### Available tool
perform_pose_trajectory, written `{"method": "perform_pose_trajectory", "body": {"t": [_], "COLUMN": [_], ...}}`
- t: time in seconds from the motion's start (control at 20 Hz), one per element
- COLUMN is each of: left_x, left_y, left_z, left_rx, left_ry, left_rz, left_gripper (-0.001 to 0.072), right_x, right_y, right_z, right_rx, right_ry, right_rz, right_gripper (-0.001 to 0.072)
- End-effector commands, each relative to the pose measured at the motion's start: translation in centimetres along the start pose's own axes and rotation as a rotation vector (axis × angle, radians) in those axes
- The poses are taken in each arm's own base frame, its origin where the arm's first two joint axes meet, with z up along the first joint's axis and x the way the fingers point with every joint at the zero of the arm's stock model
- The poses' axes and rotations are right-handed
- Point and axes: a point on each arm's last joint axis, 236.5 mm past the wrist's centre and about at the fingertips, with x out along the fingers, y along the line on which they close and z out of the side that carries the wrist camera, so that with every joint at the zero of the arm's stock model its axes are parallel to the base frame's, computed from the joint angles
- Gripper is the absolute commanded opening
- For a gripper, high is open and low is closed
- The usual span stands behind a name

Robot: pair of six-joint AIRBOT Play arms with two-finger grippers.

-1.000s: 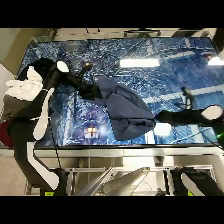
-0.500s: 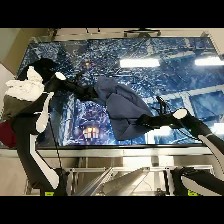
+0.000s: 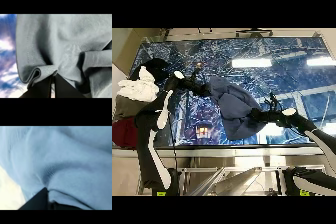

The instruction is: Fold the shirts.

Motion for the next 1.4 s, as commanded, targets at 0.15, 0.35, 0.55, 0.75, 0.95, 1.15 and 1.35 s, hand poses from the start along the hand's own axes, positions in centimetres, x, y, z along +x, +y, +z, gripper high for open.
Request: {"method": "perform_pose_trajectory", "body": {"t": [0.15, 0.35, 0.55, 0.75, 0.95, 1.15, 1.35], "left_x": [-0.6, -0.8, -1.7, -4.3, -7.4, -9.7, -9.7], "left_y": [-0.3, -0.4, -0.9, 0.2, -0.1, -0.5, -0.8], "left_z": [0.3, 0.0, 0.1, -0.5, -0.4, -2.0, -3.9], "left_rx": [-0.096, -0.138, -0.146, -0.148, -0.133, -0.124, -0.111], "left_ry": [0.006, 0.017, 0.009, 0.021, -0.007, 0.038, 0.050], "left_rz": [-0.008, -0.011, -0.004, 0.047, 0.063, 0.052, 0.050], "left_gripper": [0.0001, 0.0000, 0.0000, 0.0000, 0.0007, 0.0008, 0.0008], "right_x": [0.0, 0.0, -0.2, -0.8, -1.1, -2.7, -4.9], "right_y": [-0.5, -0.2, -0.4, -0.8, -0.4, -0.3, 1.2], "right_z": [1.6, 0.7, -0.8, -1.3, -2.2, -1.1, -0.6], "right_rx": [-0.019, -0.077, -0.115, -0.111, -0.130, -0.124, -0.185], "right_ry": [-0.063, -0.024, 0.047, 0.085, 0.128, 0.110, 0.089], "right_rz": [-0.024, -0.011, -0.008, 0.002, 0.029, 0.060, 0.111], "right_gripper": [0.0021, 0.0020, 0.0019, 0.0019, 0.0018, 0.0019, 0.0018]}}
